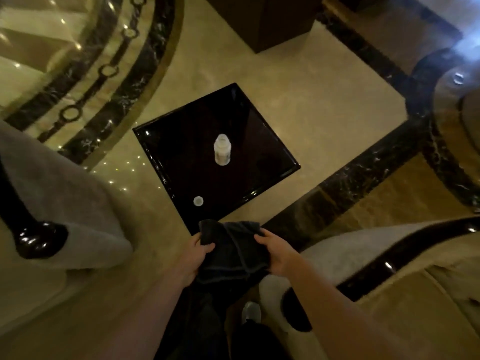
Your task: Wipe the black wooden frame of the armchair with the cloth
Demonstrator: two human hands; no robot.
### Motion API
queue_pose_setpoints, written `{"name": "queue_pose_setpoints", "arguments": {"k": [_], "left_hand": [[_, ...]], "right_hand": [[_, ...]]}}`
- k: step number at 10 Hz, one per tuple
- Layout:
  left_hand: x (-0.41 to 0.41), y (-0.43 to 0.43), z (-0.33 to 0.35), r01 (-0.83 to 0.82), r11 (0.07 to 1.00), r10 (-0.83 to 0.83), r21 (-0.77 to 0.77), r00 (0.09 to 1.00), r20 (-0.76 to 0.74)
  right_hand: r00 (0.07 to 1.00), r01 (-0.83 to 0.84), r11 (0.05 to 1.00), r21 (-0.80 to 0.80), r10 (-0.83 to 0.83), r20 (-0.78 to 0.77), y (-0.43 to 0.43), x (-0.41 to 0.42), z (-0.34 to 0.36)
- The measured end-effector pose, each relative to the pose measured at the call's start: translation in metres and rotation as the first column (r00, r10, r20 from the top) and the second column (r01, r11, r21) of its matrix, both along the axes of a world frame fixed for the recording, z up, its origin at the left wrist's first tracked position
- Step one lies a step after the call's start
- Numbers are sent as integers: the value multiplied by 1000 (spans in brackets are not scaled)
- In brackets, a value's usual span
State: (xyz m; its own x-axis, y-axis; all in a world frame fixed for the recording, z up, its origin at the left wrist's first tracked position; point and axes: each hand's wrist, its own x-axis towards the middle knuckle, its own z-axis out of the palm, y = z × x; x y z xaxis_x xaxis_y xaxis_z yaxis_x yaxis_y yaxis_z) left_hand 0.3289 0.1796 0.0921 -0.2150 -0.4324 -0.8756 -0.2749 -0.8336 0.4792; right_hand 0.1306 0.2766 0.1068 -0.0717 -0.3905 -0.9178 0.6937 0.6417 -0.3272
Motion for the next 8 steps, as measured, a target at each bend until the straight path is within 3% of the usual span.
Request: {"name": "queue_pose_setpoints", "arguments": {"k": [3,5,6,8], "left_hand": [[-70,-115,-130,-114,992,113,54,993,12],[-107,-181,-229,-164,985,165,55,986,-17],[-100,-186,-241,-56,998,54,38,997,48],[-73,-174,-194,169,981,-135,-97,949,285]], "right_hand": [[969,-78,993,85,96,-228,-154,-48,-134],[876,-173,979,104,201,-439,-218,-83,-235],[794,-270,950,155,311,-522,-221,-81,-247],[653,-416,882,223,460,-601,-197,-66,-189]]}}
